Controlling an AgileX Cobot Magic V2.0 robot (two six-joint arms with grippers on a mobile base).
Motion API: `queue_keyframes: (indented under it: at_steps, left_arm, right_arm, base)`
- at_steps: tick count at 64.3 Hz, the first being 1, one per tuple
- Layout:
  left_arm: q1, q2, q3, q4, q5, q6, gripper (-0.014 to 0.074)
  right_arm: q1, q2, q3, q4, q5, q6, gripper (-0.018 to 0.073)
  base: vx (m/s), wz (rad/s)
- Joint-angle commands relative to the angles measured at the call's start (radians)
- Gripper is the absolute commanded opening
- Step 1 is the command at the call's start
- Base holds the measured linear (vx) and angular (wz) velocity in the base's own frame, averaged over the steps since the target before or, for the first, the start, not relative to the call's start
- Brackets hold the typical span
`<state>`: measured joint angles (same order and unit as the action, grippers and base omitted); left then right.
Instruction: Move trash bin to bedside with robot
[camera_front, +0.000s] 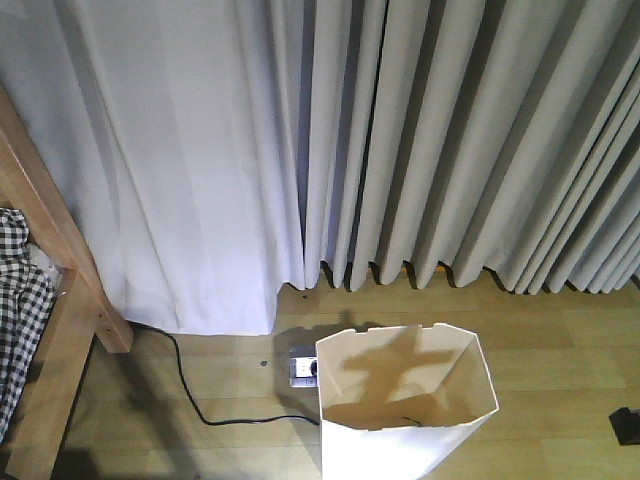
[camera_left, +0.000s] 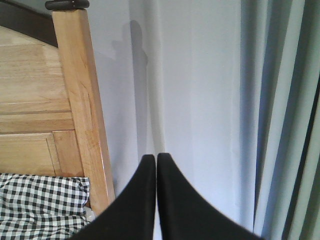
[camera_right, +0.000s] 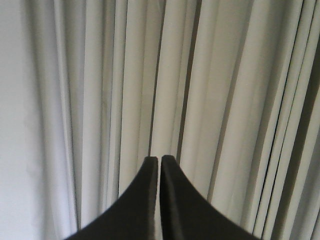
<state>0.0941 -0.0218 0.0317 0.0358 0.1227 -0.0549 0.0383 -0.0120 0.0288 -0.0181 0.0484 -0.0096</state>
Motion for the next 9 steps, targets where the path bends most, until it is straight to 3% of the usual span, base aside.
queue_keyframes:
  at_steps: [1,9]
  left_arm:
    - [-0.001,-0.005,-0.024,-0.002,-0.072,-0.004,-0.0006]
    - [-0.001,-0.005,-0.024,-0.002,-0.072,-0.004,-0.0006]
  right_arm:
    - [-0.002,-0.013,0.02,-0.015,-0.08,0.003,-0.0009]
    - [-0.002,-0.013,0.02,-0.015,-0.08,0.003,-0.0009]
  base:
    - [0.0,0.0]
    - [0.0,0.0]
